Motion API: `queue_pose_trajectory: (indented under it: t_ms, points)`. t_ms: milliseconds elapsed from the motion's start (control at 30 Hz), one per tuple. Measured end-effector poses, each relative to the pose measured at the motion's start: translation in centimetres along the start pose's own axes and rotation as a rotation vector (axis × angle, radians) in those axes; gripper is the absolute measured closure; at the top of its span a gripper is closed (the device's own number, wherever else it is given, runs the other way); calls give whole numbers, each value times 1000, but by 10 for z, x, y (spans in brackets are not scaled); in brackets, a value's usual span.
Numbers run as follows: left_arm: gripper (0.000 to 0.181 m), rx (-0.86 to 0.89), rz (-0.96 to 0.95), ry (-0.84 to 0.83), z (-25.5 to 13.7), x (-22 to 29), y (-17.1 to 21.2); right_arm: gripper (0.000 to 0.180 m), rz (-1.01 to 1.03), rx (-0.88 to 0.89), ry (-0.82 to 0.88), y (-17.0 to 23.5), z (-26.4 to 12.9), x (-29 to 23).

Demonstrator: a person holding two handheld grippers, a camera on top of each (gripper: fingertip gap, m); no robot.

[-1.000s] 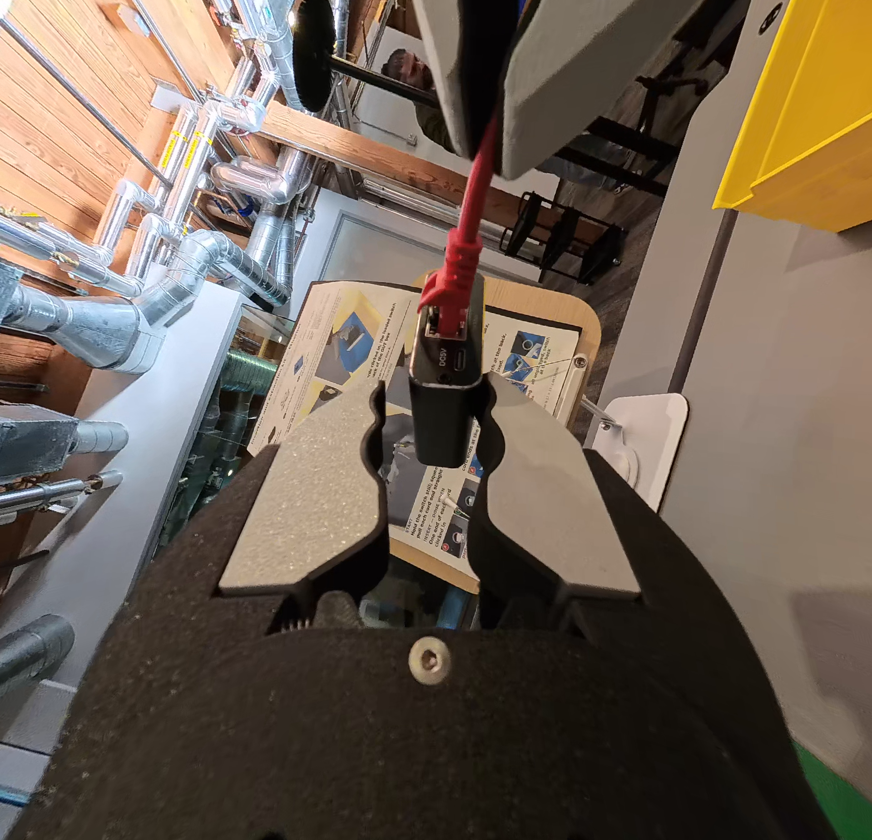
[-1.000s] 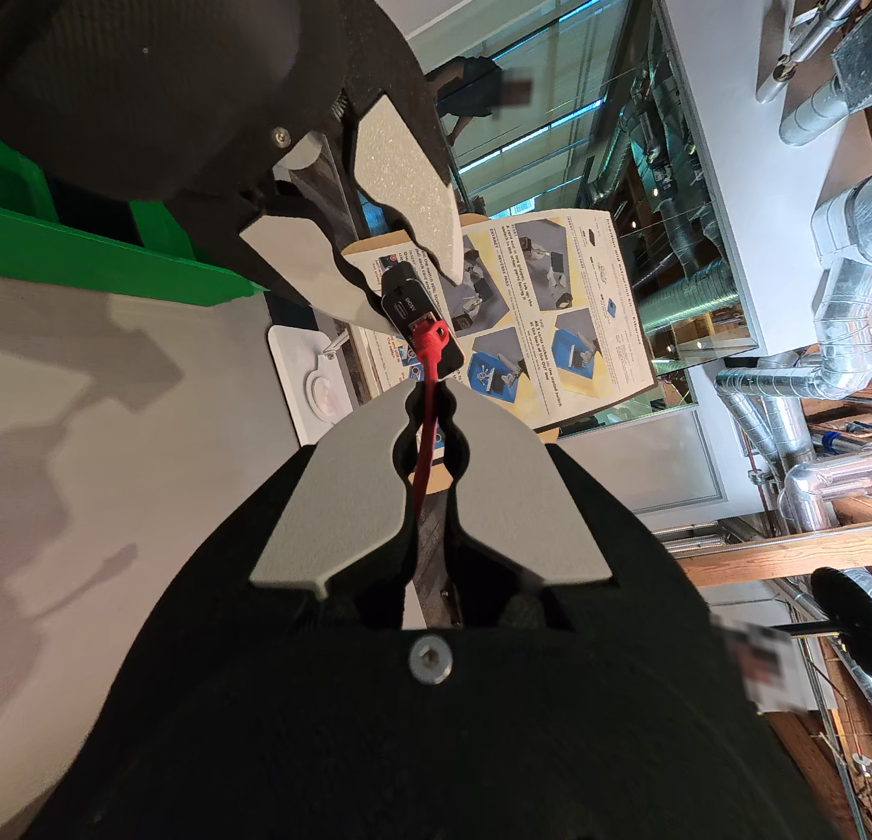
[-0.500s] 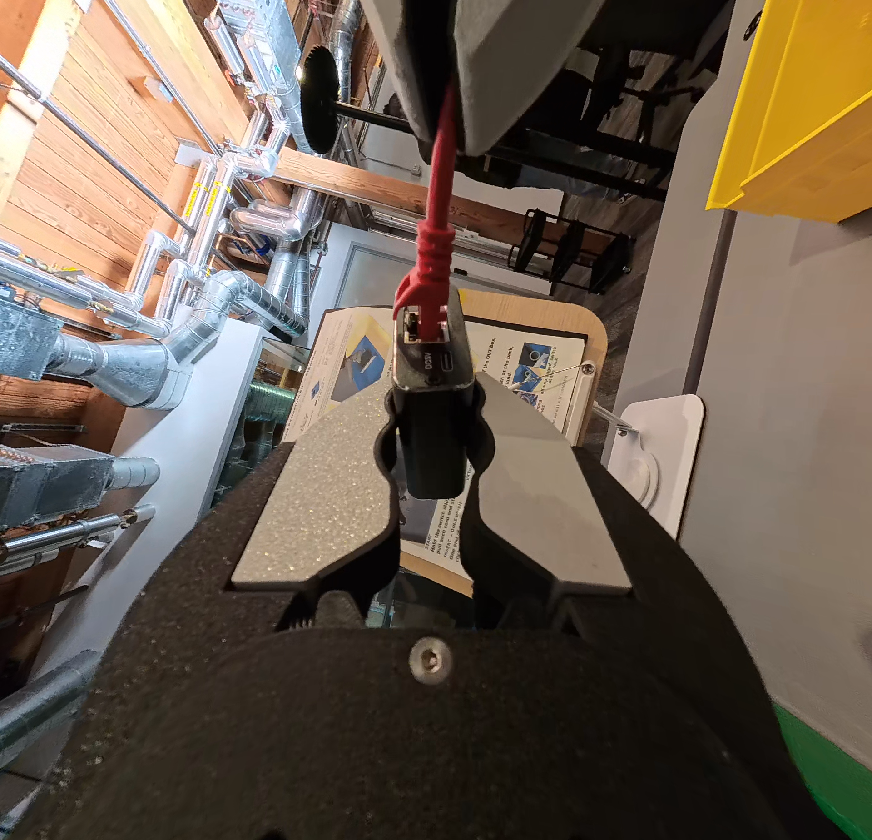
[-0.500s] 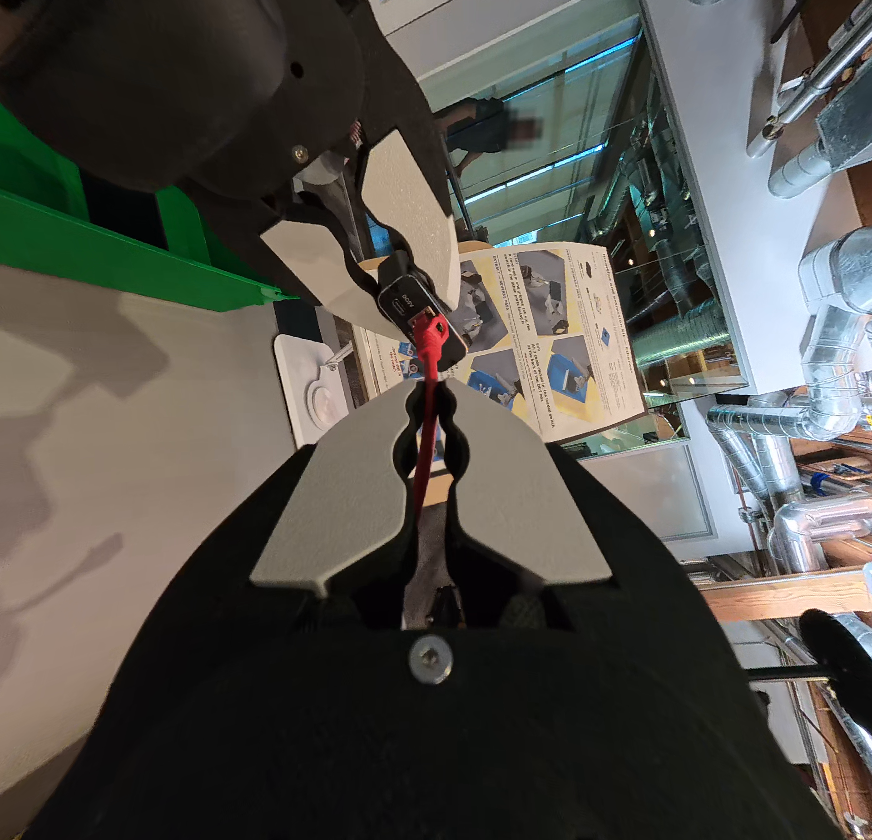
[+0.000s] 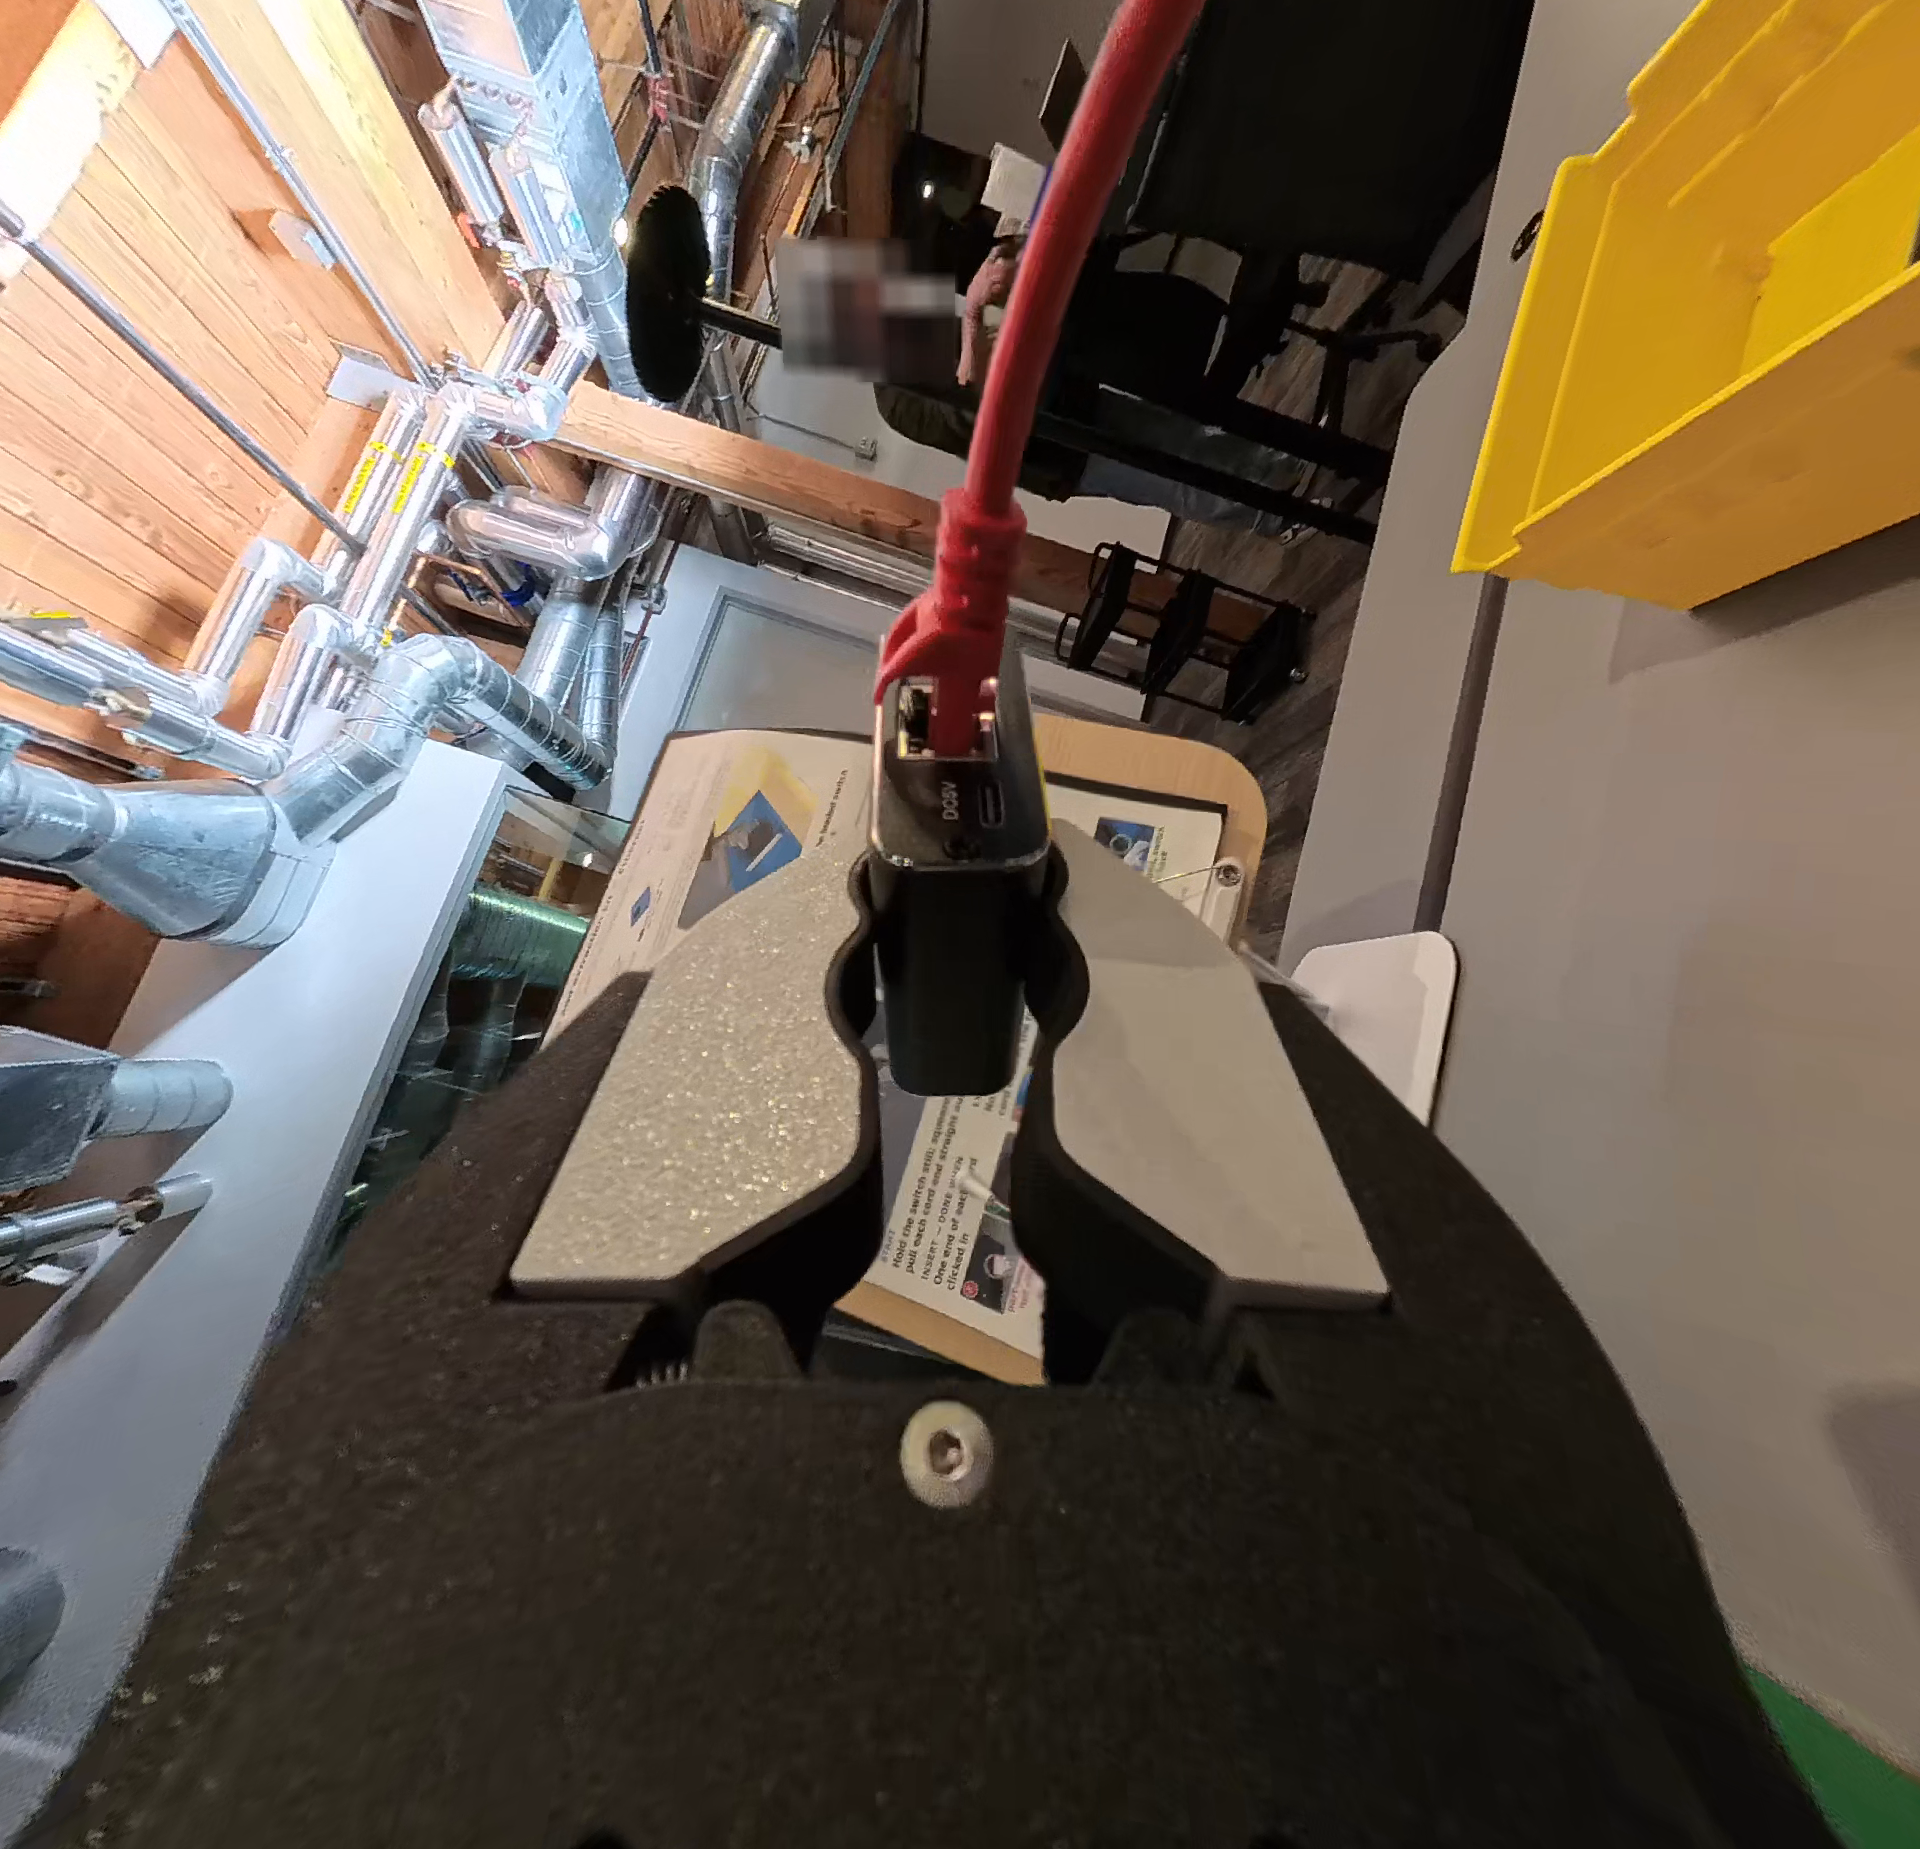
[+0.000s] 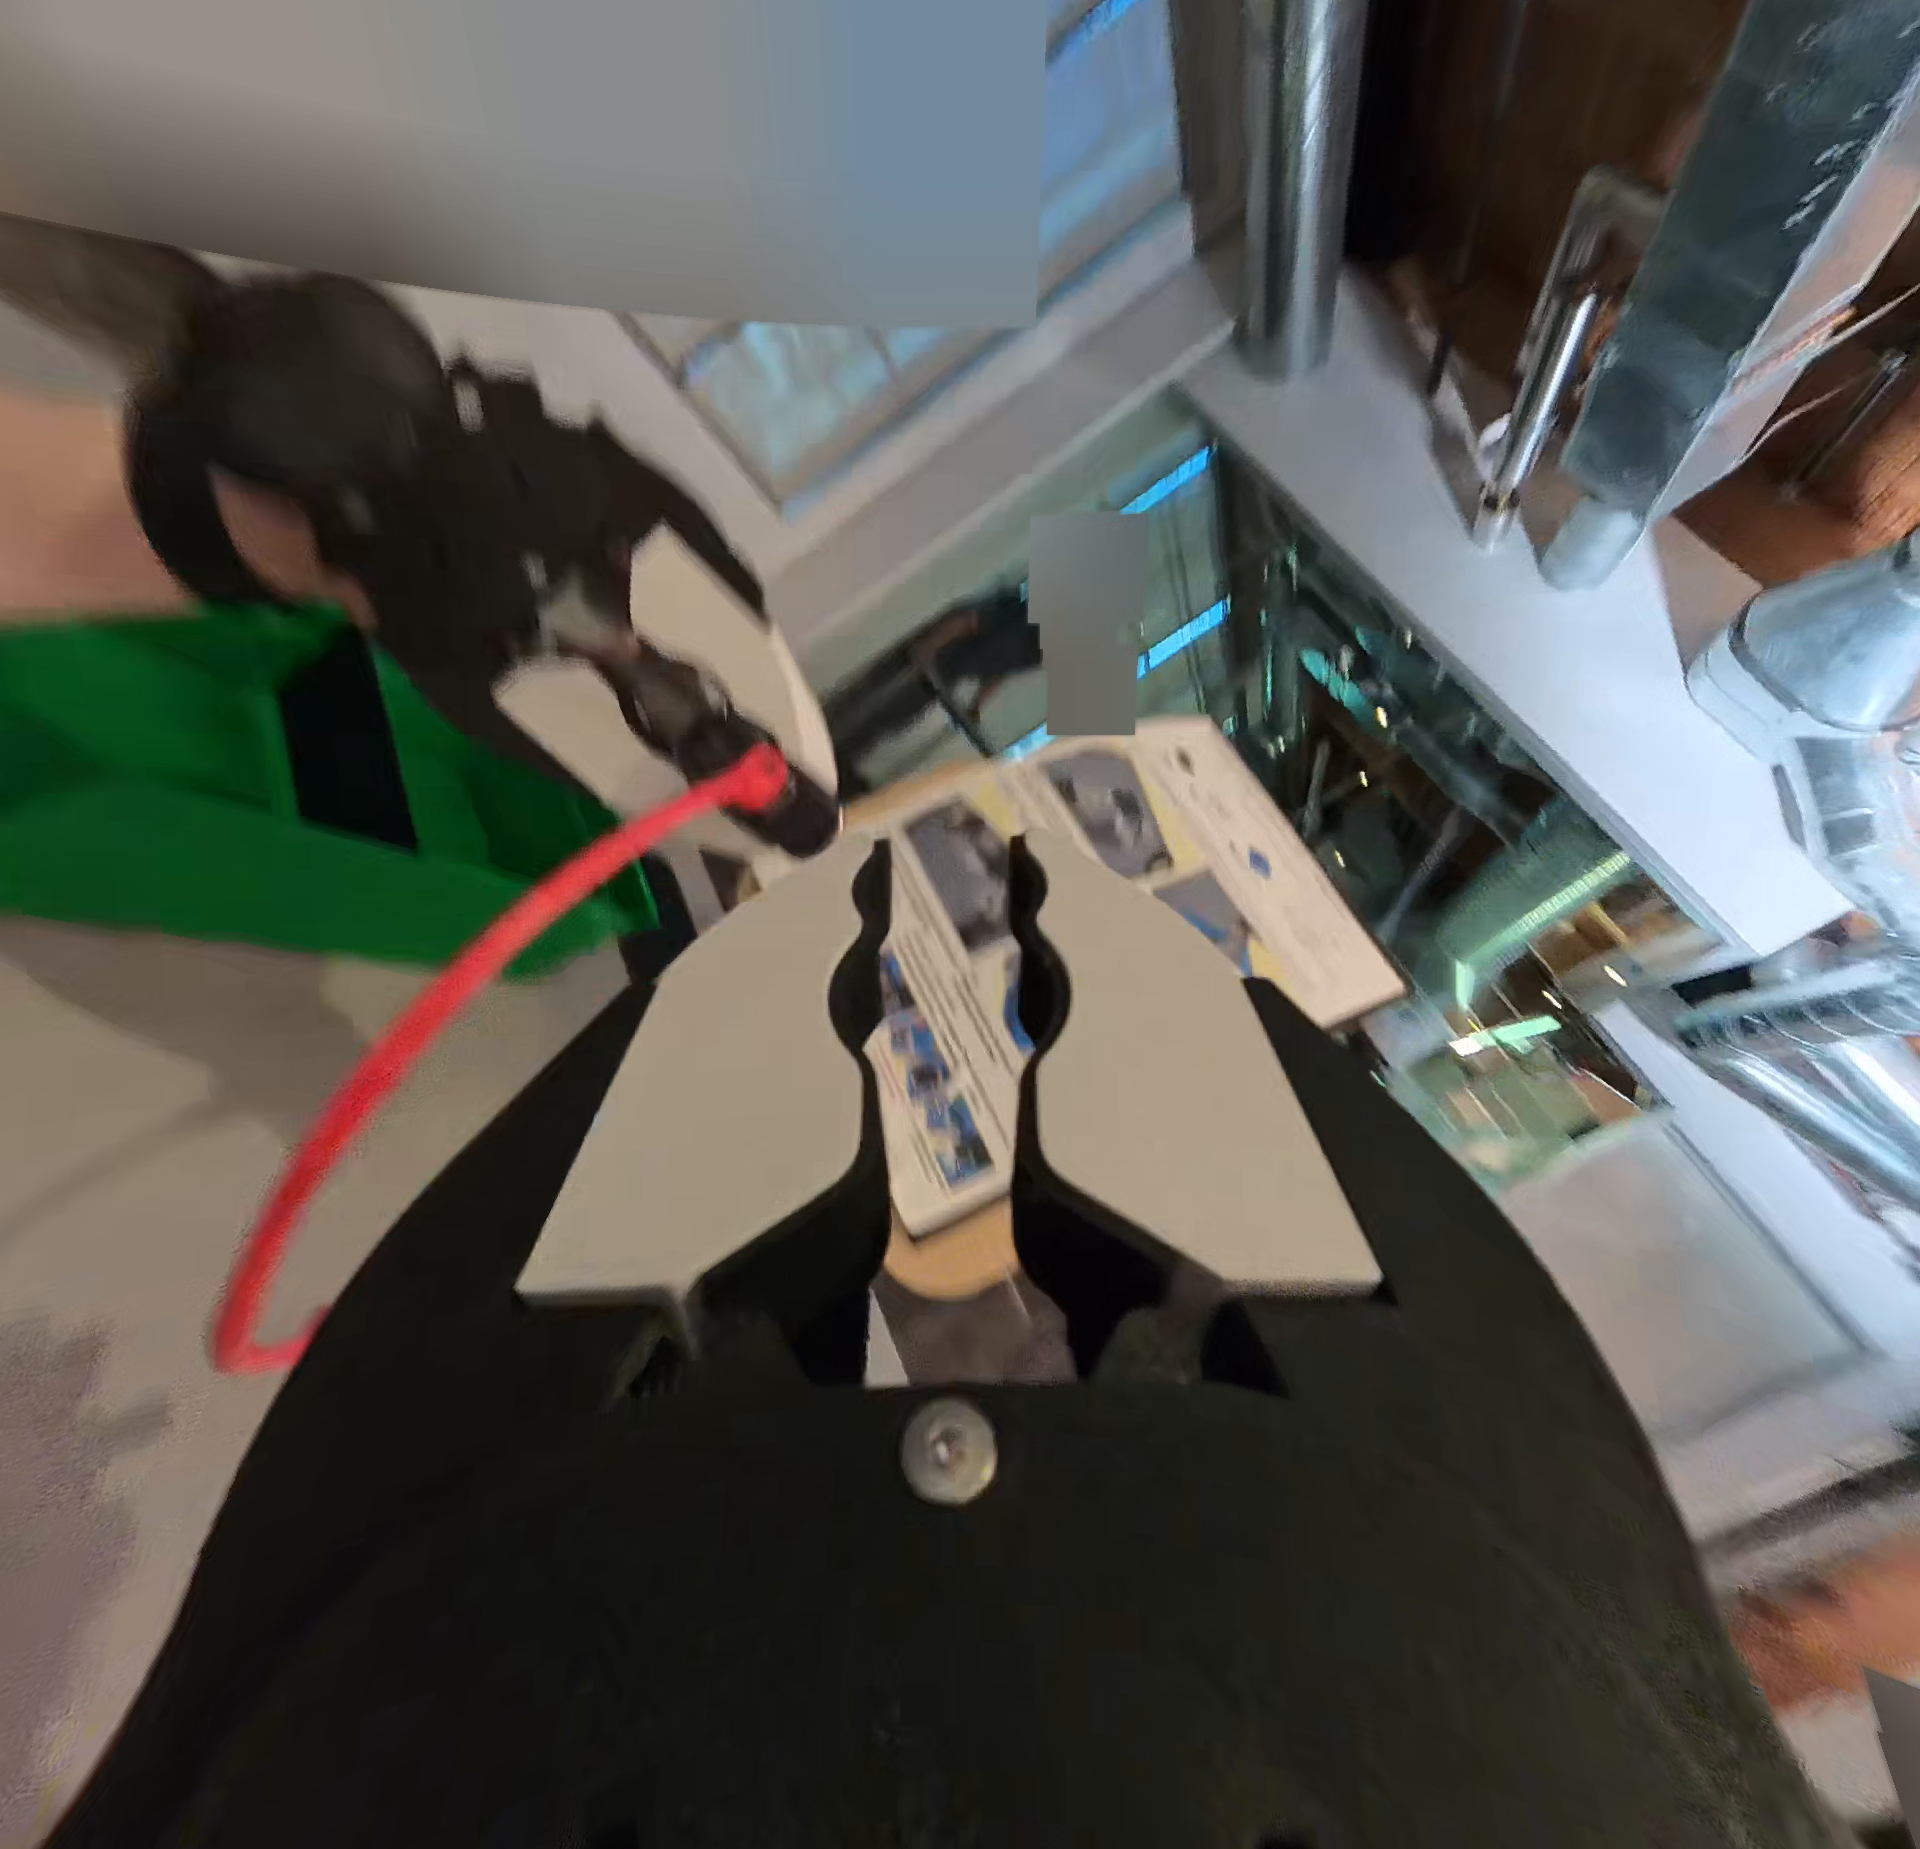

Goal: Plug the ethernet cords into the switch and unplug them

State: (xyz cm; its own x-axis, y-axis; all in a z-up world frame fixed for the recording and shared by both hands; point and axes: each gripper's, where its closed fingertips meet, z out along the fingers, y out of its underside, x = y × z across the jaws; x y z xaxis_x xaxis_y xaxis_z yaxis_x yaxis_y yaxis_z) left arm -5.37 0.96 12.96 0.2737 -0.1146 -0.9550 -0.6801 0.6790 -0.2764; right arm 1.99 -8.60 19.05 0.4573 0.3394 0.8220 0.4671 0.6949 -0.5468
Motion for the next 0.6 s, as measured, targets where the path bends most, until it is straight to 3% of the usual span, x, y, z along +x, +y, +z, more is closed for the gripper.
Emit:
queue_pose_trajectory:
  t_ms: [133, 600]
  points:
    - [157, 3, 4, 41, -2, 5, -7, 152, -279, -164, -80, 40, 35, -38]
    - [156, -50, 74, 197, -5, 30, -13, 159, -433, -146, -130, 32, 59, -71]
